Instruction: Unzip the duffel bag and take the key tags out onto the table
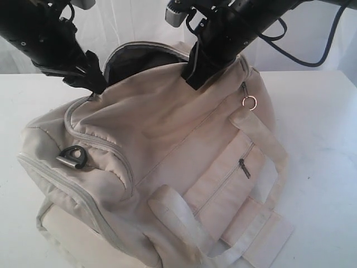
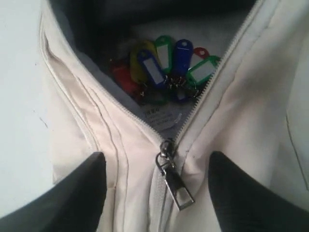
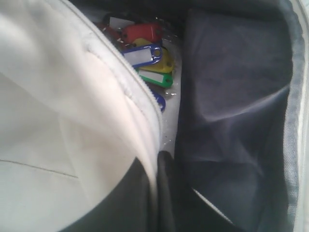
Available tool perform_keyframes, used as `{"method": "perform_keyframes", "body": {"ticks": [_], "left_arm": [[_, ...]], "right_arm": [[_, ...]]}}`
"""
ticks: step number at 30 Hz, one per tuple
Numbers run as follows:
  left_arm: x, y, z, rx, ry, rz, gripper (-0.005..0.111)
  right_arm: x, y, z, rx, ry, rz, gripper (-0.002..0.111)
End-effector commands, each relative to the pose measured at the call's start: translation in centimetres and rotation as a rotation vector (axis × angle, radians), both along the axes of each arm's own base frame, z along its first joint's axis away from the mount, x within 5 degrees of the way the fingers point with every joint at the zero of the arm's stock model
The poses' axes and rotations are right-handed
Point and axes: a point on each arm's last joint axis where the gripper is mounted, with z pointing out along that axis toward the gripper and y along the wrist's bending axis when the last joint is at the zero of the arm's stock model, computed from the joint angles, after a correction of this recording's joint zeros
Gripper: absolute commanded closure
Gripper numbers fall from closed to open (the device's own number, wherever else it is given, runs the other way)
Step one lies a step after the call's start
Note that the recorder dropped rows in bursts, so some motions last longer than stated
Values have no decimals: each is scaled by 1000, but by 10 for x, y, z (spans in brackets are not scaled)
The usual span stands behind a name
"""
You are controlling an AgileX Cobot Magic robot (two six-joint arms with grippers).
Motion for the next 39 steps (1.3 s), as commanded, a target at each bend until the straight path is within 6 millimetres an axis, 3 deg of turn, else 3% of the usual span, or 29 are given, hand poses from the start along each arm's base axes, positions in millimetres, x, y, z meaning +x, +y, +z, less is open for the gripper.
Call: {"method": "perform_keyframes", "body": {"ticks": [1, 4, 9, 18, 23, 26, 30, 39], "left_arm": [[1, -3, -5, -38, 61, 59, 43], [1, -5, -5, -56, 71, 61, 46], [-2, -5, -7, -51, 111, 56, 61], [-4, -4, -9, -54, 155, 83, 61], [3, -8, -24, -38, 210, 83, 61], [3, -8, -24, -38, 210, 83, 65], [3, -8, -21, -45, 190, 85, 84], [-3, -3, -7, -49, 135, 86, 88]], "right_arm": [[1, -5, 8, 12, -13, -18, 108], [1, -5, 8, 14, -12, -18, 108], [1, -5, 8, 14, -11, -20, 108], [1, -5, 8, 22, 3, -40, 108], [0, -5, 7, 18, 10, -36, 108], [-1, -6, 7, 14, 18, -32, 108], [-1, -6, 7, 14, 18, -32, 108], [-1, -6, 7, 14, 18, -32, 108]]}}
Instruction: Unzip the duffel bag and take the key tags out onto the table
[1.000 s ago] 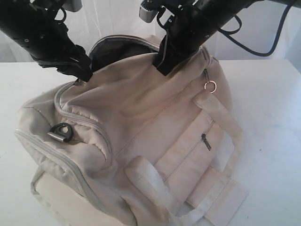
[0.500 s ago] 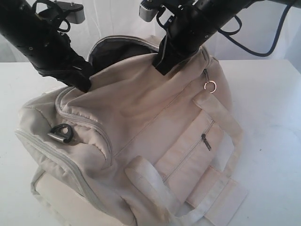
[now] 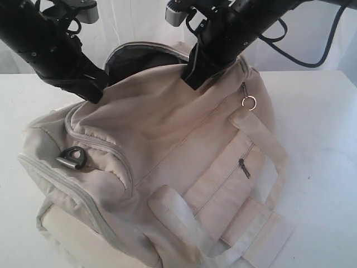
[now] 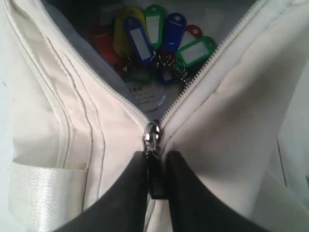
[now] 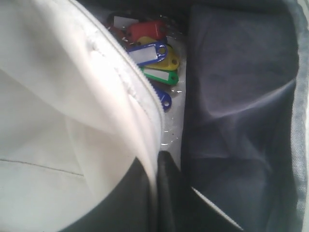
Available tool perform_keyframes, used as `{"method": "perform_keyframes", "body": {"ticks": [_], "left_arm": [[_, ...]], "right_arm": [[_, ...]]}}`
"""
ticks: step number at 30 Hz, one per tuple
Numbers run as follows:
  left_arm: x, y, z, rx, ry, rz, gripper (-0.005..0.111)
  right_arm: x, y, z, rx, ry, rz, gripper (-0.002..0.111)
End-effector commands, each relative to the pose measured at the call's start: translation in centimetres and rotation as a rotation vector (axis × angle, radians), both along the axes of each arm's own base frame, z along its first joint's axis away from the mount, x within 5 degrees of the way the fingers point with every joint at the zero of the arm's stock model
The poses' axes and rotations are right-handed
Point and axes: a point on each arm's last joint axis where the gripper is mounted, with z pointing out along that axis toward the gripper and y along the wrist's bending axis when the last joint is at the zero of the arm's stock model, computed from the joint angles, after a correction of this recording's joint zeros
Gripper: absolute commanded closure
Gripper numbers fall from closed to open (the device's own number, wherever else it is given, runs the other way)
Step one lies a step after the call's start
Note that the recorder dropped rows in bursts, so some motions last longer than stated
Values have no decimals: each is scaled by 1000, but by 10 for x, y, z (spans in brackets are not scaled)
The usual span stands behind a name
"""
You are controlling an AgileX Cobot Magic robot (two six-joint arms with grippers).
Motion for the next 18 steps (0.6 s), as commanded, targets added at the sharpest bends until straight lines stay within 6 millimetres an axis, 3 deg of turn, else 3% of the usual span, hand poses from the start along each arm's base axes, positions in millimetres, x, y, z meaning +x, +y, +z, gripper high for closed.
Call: {"method": "perform_keyframes", "body": {"ticks": [1, 9, 18], "left_arm": [[-8, 2, 12, -11, -22, 3, 89], [-13, 10, 23, 30, -81, 2, 107], [-17, 11, 21, 53, -41, -10, 107]], "right_arm": [[1, -6, 7, 8, -16, -16, 108], [1, -6, 7, 8, -16, -16, 108], [2, -5, 8, 20, -28, -27, 108]]}}
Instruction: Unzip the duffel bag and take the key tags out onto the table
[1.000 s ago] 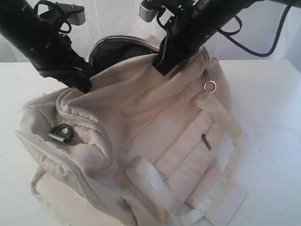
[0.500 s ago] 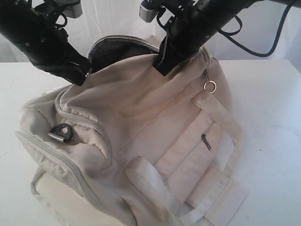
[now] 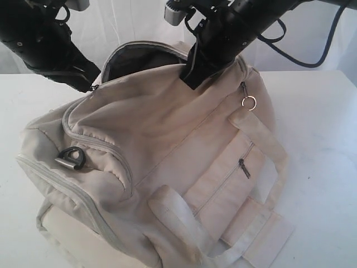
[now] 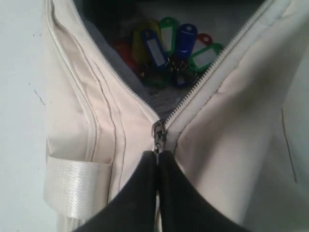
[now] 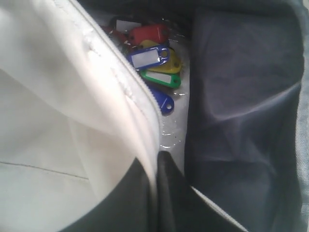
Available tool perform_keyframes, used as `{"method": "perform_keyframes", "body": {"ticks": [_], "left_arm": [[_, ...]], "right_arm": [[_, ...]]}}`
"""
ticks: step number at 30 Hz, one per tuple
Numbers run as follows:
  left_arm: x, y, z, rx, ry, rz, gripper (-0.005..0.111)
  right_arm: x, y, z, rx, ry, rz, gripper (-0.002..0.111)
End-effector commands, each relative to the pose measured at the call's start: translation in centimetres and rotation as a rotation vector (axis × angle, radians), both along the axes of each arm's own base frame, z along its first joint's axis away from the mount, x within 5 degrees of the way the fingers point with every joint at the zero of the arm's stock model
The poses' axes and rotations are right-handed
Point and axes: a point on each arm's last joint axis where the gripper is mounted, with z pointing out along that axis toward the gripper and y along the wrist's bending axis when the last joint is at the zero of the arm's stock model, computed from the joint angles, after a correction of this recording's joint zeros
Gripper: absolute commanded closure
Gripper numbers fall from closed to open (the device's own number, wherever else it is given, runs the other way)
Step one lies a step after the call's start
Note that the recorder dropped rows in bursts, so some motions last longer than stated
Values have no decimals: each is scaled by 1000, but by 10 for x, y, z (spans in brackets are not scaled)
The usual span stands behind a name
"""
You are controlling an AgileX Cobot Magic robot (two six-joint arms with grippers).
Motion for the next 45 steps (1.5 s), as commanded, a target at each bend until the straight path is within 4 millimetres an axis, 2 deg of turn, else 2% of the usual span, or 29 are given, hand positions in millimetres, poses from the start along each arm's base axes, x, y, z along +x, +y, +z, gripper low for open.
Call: {"method": "perform_keyframes", "body": {"ticks": [1, 6, 11, 17, 23, 33, 40, 45], "left_arm": [[-9, 3, 2, 30, 52, -16, 107], [-14, 4, 1, 59, 97, -41, 107], [-21, 11, 15, 71, 22, -35, 107], [-34, 17, 27, 77, 5, -38, 107], [-42, 18, 29, 62, 45, -49, 107], [-60, 0, 32, -106, 186, -238, 107], [-68, -6, 28, -166, 252, -302, 107], [-70, -16, 6, -249, 357, -362, 107]], "right_arm": [[4, -6, 8, 16, -38, -36, 108], [14, -2, -2, 18, -65, -65, 108], [30, -4, -15, -16, -110, -166, 108], [41, -5, -10, 29, -206, -265, 108], [44, -4, -6, 72, -226, -302, 108], [46, -3, -4, 104, -232, -332, 108], [47, -3, -3, 121, -232, -349, 108], [47, -3, -3, 130, -235, -357, 108]]}}
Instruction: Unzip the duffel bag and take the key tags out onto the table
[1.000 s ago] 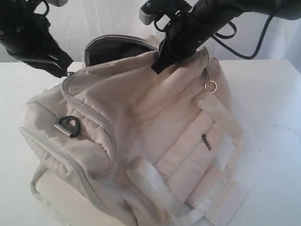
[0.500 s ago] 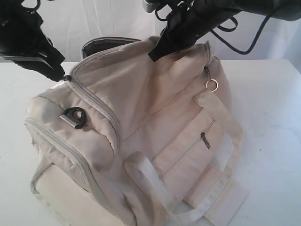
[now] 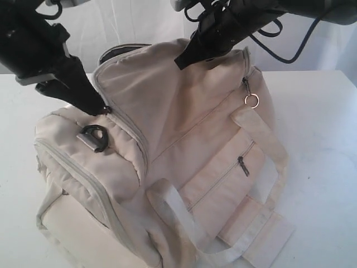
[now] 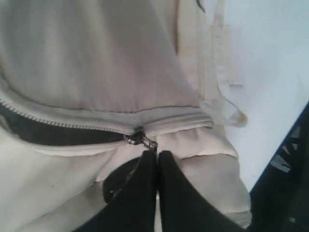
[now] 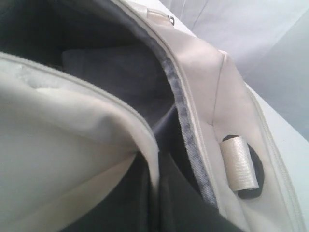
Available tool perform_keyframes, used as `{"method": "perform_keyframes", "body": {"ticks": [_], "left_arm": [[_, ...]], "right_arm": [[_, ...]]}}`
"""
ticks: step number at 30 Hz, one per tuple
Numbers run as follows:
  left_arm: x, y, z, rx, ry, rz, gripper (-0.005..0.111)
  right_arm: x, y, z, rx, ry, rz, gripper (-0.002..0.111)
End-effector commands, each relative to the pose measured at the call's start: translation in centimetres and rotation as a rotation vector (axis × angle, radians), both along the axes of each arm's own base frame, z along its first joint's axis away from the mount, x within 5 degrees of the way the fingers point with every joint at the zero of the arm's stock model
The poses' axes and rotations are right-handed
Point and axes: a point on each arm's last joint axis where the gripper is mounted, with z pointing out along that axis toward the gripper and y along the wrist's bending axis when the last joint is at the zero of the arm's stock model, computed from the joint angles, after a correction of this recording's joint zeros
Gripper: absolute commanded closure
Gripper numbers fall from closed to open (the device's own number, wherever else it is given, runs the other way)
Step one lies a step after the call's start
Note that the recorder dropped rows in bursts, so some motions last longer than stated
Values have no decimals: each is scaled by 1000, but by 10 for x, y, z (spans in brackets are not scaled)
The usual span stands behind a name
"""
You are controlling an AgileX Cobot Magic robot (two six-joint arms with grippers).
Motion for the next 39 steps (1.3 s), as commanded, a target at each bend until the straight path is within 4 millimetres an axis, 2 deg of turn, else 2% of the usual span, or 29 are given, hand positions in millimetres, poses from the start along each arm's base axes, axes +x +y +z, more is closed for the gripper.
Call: {"method": "perform_keyframes", "body": {"ticks": [1, 6, 11, 13, 15, 17, 19, 21, 23, 25, 30, 36, 39], "left_arm": [[-14, -8, -18, -59, 160, -98, 107], [-19, -13, -35, -139, 219, -141, 107], [-23, -19, -39, -236, 223, -198, 107], [-23, -19, -39, -237, 222, -199, 103], [-24, -18, -39, -235, 226, -209, 88], [-25, -18, -39, -232, 230, -216, 67], [-25, -18, -39, -230, 233, -220, 39], [-25, -17, -40, -218, 234, -224, 19], [-27, -16, -40, -201, 231, -231, 11], [-29, -13, -33, -182, 215, -243, 11], [-37, -6, -6, -164, 122, -235, 11], [-48, 14, 24, -32, -6, -109, 11], [-50, 27, 30, 47, -93, 6, 11]], "right_arm": [[8, -5, 8, 17, -84, -35, 108], [8, -5, 8, 17, -84, -35, 108], [8, -5, 8, 17, -81, -36, 108], [8, -5, 8, 17, -81, -36, 108], [7, -5, 8, 15, -77, -34, 108], [6, -6, 10, 16, -75, -33, 108], [4, -7, 13, 18, -76, -32, 108], [0, -9, 19, 14, -69, -27, 108], [-6, -12, 26, 4, -68, -14, 108], [-19, -18, 40, -30, -55, 23, 108], [-42, -29, 54, -124, -7, 124, 108], [-65, -37, 60, -206, 87, 239, 108], [-88, -40, 67, -214, 176, 389, 108]]}}
